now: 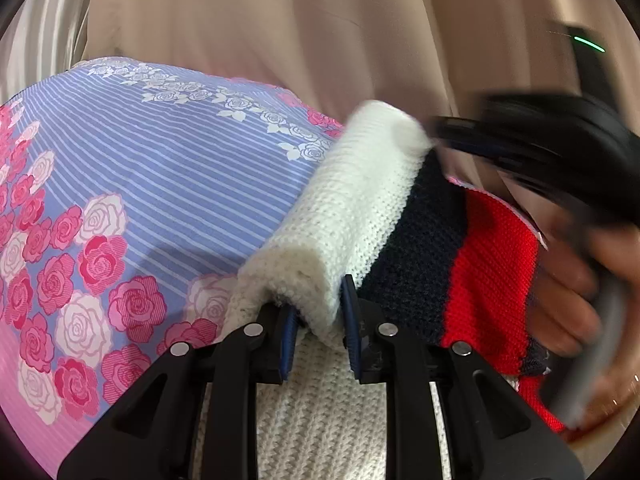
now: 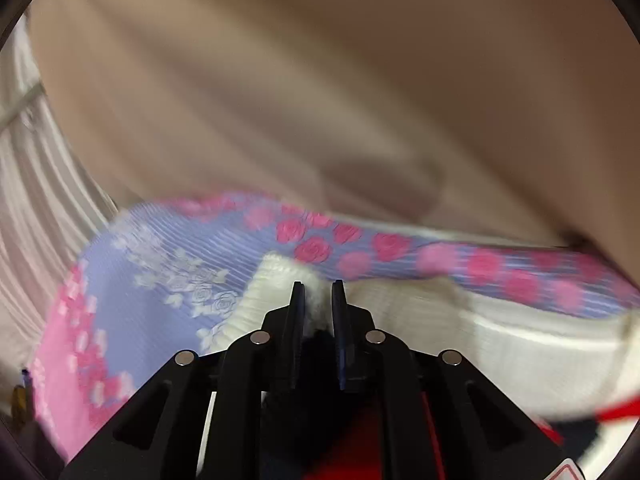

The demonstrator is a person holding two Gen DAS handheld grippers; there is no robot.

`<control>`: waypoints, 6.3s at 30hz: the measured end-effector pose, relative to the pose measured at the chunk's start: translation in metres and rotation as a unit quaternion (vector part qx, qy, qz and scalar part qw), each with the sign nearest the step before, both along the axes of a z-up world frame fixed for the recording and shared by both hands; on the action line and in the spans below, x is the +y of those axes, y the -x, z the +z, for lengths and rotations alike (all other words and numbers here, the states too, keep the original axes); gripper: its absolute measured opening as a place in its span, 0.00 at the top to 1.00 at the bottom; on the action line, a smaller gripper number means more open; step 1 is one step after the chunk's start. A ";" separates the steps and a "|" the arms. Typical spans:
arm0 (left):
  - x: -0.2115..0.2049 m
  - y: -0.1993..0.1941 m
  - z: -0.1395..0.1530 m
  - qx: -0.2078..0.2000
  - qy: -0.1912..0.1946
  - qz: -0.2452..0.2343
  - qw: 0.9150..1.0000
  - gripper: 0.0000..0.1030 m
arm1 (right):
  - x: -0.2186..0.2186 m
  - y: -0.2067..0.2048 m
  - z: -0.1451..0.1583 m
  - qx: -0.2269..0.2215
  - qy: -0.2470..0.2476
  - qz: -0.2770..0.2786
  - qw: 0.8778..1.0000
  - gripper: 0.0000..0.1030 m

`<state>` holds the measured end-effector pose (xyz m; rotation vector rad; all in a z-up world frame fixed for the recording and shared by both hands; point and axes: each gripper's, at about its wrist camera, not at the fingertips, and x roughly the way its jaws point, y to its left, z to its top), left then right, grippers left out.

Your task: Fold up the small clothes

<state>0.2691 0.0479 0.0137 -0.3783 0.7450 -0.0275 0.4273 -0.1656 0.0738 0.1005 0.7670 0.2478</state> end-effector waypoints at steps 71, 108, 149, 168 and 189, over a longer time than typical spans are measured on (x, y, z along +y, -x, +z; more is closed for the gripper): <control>0.005 -0.001 -0.004 -0.002 0.002 -0.005 1.000 0.80 | -0.013 -0.010 -0.029 0.064 0.055 0.032 0.996 0.95; -0.027 0.023 0.015 0.003 -0.088 0.006 0.996 0.66 | -0.235 0.316 0.008 0.020 0.027 -0.231 0.972 0.65; 0.037 0.271 0.004 0.083 0.094 -0.136 0.983 0.89 | -0.202 0.538 -0.036 0.032 -0.173 -0.242 0.954 0.92; 0.100 0.441 0.153 -0.193 0.102 -0.255 0.942 0.90 | -0.177 0.708 0.098 -0.313 -0.212 -0.028 0.925 0.94; 0.008 0.160 0.064 -0.011 -0.006 -0.161 0.987 0.89 | -0.253 0.443 0.036 -0.150 -0.203 -0.236 0.938 0.94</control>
